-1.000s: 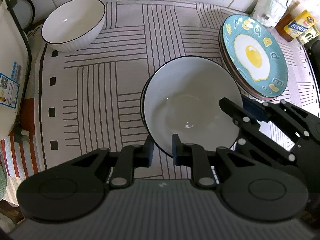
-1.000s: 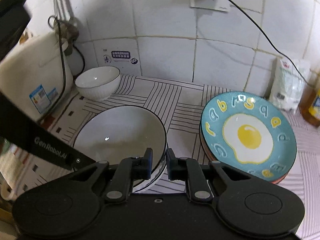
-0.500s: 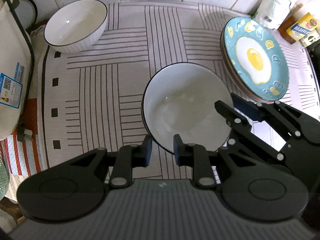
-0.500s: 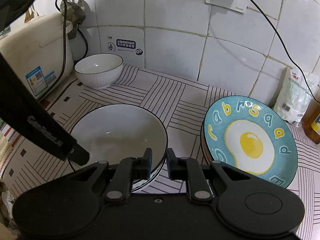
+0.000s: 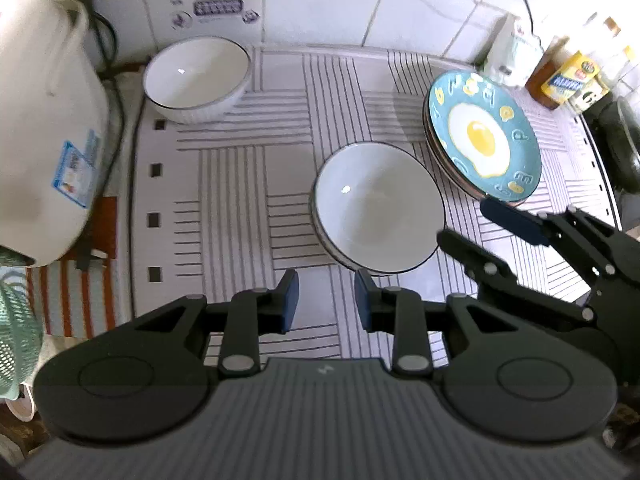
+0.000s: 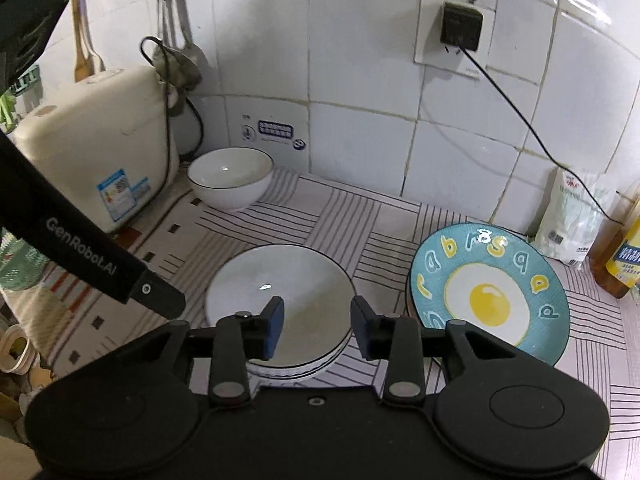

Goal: Organize plates and bowls
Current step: 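Move the left gripper to the third white bowl and grasp its rim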

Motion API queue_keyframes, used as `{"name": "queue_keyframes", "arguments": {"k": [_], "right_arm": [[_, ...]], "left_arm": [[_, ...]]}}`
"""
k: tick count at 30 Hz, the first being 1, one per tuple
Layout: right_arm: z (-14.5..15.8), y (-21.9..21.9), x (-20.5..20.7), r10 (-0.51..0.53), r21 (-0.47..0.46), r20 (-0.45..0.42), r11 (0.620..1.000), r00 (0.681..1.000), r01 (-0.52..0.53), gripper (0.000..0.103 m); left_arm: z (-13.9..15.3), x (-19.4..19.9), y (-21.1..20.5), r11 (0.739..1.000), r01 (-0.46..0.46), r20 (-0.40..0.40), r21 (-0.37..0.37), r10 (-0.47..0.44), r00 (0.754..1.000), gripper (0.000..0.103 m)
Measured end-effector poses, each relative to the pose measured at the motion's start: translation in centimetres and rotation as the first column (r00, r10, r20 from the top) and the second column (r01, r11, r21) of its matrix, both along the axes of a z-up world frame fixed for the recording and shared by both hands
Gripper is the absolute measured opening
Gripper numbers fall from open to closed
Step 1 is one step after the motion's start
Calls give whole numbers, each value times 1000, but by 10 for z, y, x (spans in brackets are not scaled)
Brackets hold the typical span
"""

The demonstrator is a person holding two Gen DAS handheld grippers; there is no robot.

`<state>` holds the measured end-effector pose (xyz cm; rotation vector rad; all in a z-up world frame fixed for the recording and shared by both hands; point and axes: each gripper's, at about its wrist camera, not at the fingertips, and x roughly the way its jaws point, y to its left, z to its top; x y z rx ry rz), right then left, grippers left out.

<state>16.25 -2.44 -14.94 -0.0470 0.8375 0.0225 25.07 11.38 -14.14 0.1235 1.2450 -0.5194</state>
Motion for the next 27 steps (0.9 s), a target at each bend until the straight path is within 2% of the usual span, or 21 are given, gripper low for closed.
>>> {"name": "queue_keyframes", "arguments": {"k": [4,8,10,14,21,27], "right_arm": [[11,12,-7,29,-10,-7,1000,1000,-29,50],[18,28,-12,30,-58,-2,998,1000,-30,61],[22,37,-14,17,-73,8,997,1000,-16,66],[26,51,-14,40,-74,30,997,999,-37,70],[29,68,8,101,-14,84,995,991,-100,71],[21,56,53,111,106,102,987,989,-122,71]], "left_arm": [[13,-6,20,1000,-10,33,-17,10,999,29],[26,-13,39,999,-40,98,25,38,995,29],[29,-14,49,998,-55,105,21,52,993,29],[35,-15,69,996,-86,128,5,85,988,34],[42,5,92,987,-154,183,-56,161,970,39],[36,33,99,954,-255,215,-155,284,934,41]]}}
